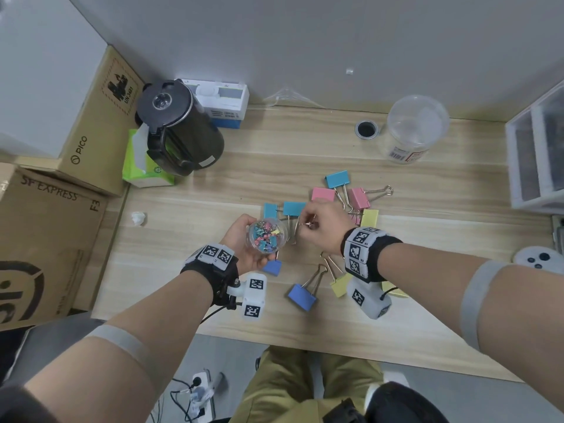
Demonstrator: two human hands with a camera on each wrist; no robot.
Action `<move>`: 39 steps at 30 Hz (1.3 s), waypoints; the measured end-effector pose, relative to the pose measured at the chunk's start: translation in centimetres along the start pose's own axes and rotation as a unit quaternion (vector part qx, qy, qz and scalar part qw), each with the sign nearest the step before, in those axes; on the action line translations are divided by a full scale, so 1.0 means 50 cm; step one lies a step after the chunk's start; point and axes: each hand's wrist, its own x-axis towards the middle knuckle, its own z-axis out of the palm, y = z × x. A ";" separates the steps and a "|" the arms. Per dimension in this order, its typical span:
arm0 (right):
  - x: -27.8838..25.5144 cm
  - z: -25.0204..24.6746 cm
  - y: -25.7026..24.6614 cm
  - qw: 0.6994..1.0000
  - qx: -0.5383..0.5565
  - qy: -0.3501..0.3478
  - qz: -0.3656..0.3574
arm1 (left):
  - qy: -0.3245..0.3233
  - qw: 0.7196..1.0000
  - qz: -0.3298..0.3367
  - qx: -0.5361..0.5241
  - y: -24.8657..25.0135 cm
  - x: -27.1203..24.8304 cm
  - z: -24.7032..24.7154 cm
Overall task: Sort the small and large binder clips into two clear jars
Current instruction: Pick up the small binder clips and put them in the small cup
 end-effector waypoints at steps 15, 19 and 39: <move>0.000 -0.032 -0.045 0.992 0.112 0.054 0.011 | -0.015 1.000 0.007 0.003 0.003 -0.005 0.046; 0.012 -0.055 0.035 0.994 -0.001 0.024 0.111 | -0.010 1.000 0.011 -0.014 -0.001 -0.010 0.030; 0.057 -0.017 0.100 0.984 -0.142 -0.063 0.083 | -0.024 0.999 0.010 -0.038 0.009 0.015 0.034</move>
